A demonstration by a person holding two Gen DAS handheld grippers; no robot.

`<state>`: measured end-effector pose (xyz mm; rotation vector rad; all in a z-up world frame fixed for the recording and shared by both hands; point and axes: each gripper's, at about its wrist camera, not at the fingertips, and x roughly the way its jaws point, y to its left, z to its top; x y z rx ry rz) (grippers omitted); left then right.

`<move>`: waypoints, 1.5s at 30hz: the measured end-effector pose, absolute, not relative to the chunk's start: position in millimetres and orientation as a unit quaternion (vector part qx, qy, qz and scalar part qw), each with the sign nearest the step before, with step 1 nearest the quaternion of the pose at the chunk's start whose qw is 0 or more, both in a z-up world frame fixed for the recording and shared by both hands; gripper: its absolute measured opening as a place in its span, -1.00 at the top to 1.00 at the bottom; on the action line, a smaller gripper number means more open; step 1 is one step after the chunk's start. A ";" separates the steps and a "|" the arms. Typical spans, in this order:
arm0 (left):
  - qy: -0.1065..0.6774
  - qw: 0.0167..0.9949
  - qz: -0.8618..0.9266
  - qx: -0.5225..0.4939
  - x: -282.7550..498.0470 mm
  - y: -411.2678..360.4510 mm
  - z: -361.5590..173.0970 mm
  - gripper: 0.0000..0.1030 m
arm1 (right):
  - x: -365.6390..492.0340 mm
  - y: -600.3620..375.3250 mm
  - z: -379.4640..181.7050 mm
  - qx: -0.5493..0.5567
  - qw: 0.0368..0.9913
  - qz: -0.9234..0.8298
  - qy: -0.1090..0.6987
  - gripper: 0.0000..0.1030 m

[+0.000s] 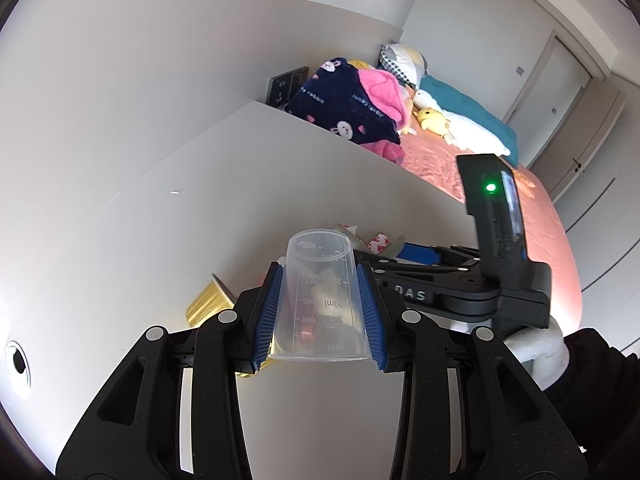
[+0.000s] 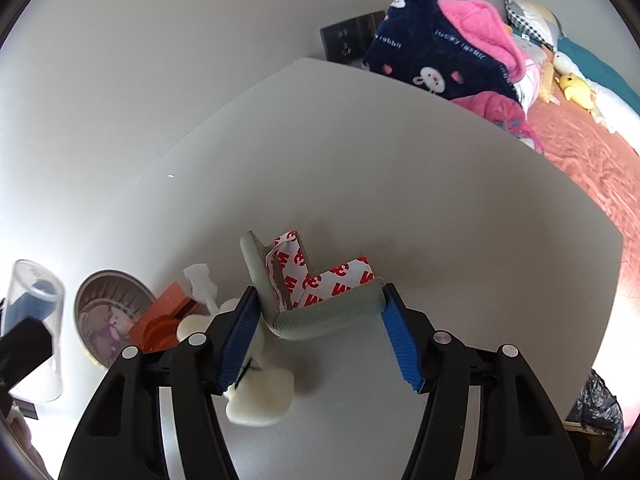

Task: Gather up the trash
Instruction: 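Carry the clear cup and grey corner protector over the black trash bag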

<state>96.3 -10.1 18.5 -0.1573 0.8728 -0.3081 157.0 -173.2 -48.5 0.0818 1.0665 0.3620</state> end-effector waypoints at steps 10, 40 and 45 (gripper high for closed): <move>0.414 0.891 -0.175 -0.060 86.8 -38.4 28.8 0.27 | 131.9 -214.9 -21.1 0.060 0.855 0.159 0.491 -0.22; 0.409 0.856 -0.315 0.007 35.1 -173.4 42.6 0.26 | 5.2 -362.8 22.0 0.128 0.884 0.053 0.447 -0.23; 0.410 0.847 -0.339 0.015 27.7 -193.0 42.7 0.26 | -13.9 -384.6 24.6 0.140 0.886 0.032 0.441 -0.23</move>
